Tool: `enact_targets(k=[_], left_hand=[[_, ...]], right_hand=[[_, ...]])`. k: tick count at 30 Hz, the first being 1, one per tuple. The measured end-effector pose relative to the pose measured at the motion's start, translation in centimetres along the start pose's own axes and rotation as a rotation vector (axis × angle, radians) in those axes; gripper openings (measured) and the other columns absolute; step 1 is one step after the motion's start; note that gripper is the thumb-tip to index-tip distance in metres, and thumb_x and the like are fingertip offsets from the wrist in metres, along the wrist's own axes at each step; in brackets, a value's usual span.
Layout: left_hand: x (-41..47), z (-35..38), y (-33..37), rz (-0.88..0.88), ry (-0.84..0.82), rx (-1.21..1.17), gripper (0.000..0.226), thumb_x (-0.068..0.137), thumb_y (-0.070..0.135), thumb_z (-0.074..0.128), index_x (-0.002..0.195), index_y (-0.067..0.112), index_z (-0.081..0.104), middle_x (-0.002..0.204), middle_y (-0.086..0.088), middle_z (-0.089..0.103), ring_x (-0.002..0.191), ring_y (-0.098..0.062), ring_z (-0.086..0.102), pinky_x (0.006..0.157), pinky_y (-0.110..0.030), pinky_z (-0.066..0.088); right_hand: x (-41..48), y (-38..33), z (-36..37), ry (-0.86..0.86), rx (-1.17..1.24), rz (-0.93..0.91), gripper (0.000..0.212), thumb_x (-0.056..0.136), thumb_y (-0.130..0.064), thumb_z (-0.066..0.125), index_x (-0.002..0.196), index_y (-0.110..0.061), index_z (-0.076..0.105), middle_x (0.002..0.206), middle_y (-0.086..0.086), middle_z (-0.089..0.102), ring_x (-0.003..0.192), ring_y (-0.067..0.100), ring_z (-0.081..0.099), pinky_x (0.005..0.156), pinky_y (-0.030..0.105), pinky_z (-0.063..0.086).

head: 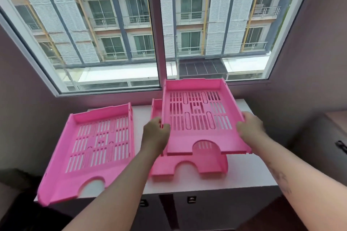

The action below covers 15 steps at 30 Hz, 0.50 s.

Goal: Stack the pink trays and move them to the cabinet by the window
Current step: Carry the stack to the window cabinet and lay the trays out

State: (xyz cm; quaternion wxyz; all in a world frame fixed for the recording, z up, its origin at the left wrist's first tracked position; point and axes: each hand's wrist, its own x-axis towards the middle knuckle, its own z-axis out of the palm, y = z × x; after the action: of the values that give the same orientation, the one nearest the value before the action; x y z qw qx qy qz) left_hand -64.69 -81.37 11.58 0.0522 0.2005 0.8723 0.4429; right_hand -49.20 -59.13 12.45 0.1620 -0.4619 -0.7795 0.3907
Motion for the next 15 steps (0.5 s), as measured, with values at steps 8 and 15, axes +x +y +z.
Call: enact_targets(k=[8,15], left_hand=[[-2.4,11.9,8.7,0.100,-0.284,-0.130,0.022,0.091,0.008,0.045,0.070,0.012,0.038,0.065,0.000,0.040,0.049,-0.012,0.032,0.038,-0.018,0.028],[-3.9,15.5,7.4,0.138,-0.403,0.254,0.040,0.095,0.031,0.045,0.123,0.007,0.057,0.122,-0.012,0.064,0.104,-0.027,0.060,0.087,-0.041,0.049]], right_hand=[[1.5,8.4,-12.1,0.242,0.006,0.063,0.043,0.088,0.005,0.044,0.124,-0.006,0.065,0.102,0.015,0.067,0.088,0.030,0.059,0.068,0.031,0.045],[1.7,14.4,-12.4,0.179,0.103,0.121,0.044,0.092,0.004,0.045,0.130,-0.011,0.064,0.107,0.015,0.069,0.093,0.031,0.062,0.076,0.035,0.047]])
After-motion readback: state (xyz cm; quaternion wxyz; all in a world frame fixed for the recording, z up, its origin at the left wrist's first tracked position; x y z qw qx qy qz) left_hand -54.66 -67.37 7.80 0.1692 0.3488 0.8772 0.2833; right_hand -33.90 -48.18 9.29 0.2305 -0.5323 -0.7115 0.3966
